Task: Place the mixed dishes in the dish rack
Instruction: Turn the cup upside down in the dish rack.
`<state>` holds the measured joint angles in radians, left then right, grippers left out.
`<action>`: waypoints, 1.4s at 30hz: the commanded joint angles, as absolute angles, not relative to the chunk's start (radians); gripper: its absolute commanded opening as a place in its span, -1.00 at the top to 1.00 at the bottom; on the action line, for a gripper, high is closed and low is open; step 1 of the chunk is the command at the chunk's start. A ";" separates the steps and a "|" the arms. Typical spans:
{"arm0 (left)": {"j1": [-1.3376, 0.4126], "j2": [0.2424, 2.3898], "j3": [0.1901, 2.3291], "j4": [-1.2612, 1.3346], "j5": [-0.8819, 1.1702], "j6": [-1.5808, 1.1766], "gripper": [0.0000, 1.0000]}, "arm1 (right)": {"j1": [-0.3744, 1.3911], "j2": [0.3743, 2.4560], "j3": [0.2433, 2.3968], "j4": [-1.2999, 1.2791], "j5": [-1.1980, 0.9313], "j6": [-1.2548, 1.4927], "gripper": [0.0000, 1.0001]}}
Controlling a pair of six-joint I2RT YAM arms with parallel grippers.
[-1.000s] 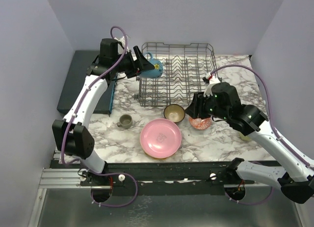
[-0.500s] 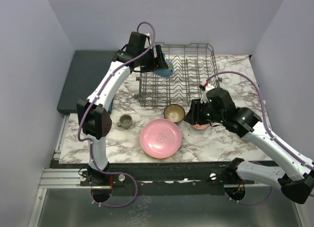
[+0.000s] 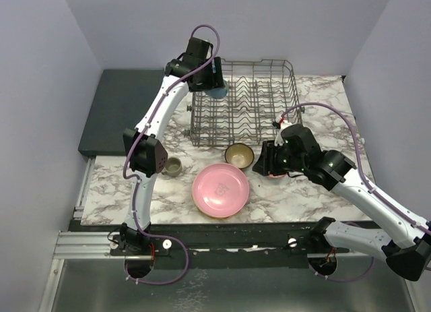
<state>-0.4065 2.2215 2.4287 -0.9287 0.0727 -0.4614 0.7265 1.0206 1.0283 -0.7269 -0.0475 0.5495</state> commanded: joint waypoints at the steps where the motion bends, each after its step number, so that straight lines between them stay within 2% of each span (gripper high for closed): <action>1: -0.416 2.267 2.499 -0.943 -0.052 -0.431 1.00 | 0.729 1.032 1.006 -0.708 -0.074 0.561 0.07; 9: -0.416 2.377 2.609 -0.928 -0.089 -0.414 1.00 | 0.729 1.045 1.022 -0.732 -0.058 0.557 0.07; 18: -0.410 2.418 2.612 -0.845 -0.167 -0.388 1.00 | 0.730 1.039 0.997 -0.723 -0.077 0.592 0.07; 42: -0.386 2.529 2.611 -0.747 -0.182 -0.355 1.00 | 0.730 1.090 0.966 -0.684 -0.095 0.655 0.08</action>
